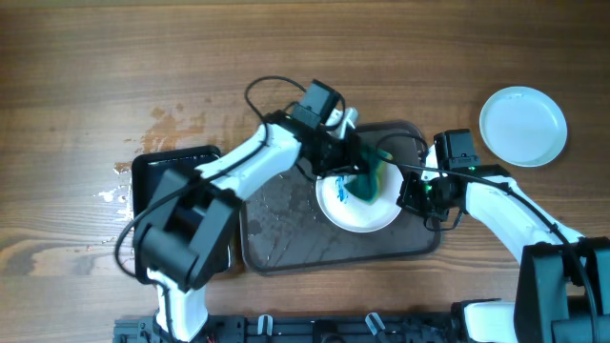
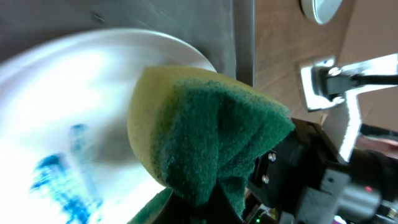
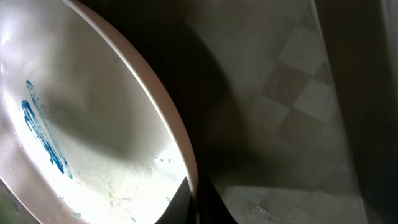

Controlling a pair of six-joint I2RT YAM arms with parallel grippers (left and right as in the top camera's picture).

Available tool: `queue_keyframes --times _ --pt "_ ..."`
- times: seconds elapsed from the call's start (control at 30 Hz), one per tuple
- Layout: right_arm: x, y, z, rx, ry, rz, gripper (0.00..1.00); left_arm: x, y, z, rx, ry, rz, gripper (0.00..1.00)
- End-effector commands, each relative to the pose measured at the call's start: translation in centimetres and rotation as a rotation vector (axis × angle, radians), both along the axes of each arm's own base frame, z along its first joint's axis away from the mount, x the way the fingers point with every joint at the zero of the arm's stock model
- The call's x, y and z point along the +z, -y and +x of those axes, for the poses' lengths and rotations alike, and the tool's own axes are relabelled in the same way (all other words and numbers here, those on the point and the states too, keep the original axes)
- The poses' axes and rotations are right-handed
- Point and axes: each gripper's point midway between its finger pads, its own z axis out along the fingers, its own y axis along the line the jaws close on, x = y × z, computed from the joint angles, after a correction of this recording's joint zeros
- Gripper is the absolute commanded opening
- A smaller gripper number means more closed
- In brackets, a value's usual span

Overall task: Clean dirty plates on tray and stack at the side
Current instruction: 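Lower the sponge in the left gripper onto the last plate, then scrub the last plate with the sponge while the right gripper holds it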

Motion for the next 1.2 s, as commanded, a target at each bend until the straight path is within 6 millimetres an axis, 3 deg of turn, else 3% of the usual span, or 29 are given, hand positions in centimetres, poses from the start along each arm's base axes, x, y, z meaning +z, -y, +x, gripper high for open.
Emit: queue_keyframes --times 0.0,0.13,0.2,0.23,0.37,0.47,0.53,0.57,0.63,0.8,1.0,1.03,1.1,1.13,1.17 --pt "-0.3 -0.5 -0.5 0.008 -0.023 0.023 0.05 -1.2 3.5 -2.6 -0.075 -0.107 -0.09 0.04" --pt "-0.2 -0.6 -0.6 -0.012 -0.037 0.029 0.04 -4.4 4.2 -4.4 -0.055 -0.221 -0.029 0.04" --pt "-0.2 -0.7 -0.7 -0.013 -0.044 0.038 0.05 -6.0 2.4 -3.2 0.024 -0.232 0.059 0.04" --pt "-0.2 -0.7 -0.8 -0.012 -0.048 0.038 0.04 -6.9 0.8 -2.3 0.073 -0.225 0.124 0.04" --pt "-0.2 -0.7 -1.0 -0.013 -0.055 0.038 0.05 -9.7 -8.9 1.8 0.259 -0.227 0.366 0.04" --pt "-0.2 -0.7 -1.0 -0.014 -0.056 0.037 0.05 -11.4 -16.6 2.8 0.335 -0.186 0.635 0.04" --pt "-0.2 -0.7 -1.0 -0.014 -0.056 0.037 0.05 -11.7 -19.6 2.7 0.355 -0.158 0.777 0.04" --pt "-0.2 -0.7 -1.0 -0.014 -0.056 0.037 0.04 -11.7 -19.3 2.4 0.323 -0.154 0.769 0.04" --pt "-0.2 -0.7 -1.0 -0.014 -0.057 0.037 0.04 -11.1 -15.9 1.1 0.209 -0.186 0.623 0.04" --pt "-0.3 -0.7 -1.1 -0.014 -0.061 0.036 0.05 -5.7 -1.8 -4.3 -0.088 -0.287 0.047 0.04" --pt "-0.3 -0.7 -1.4 -0.013 -0.074 0.035 0.05 -3.9 3.7 -6.0 -0.151 -0.262 -0.08 0.04" --pt "-0.3 -0.7 -1.4 -0.013 -0.074 0.035 0.04 -4.0 3.8 -5.9 -0.15 -0.245 -0.077 0.04" --pt "-0.3 -0.7 -1.5 -0.013 -0.08 0.034 0.05 -5.0 3.1 -4.7 -0.093 -0.221 -0.017 0.04" --pt "-0.3 -0.6 -1.6 -0.013 -0.084 0.033 0.05 -5.8 2.0 -3.5 -0.047 -0.2 0.032 0.04" --pt "-0.3 -0.6 -1.7 -0.013 -0.089 0.033 0.04 -7.0 -0.3 -1.6 0.032 -0.178 0.118 0.04"
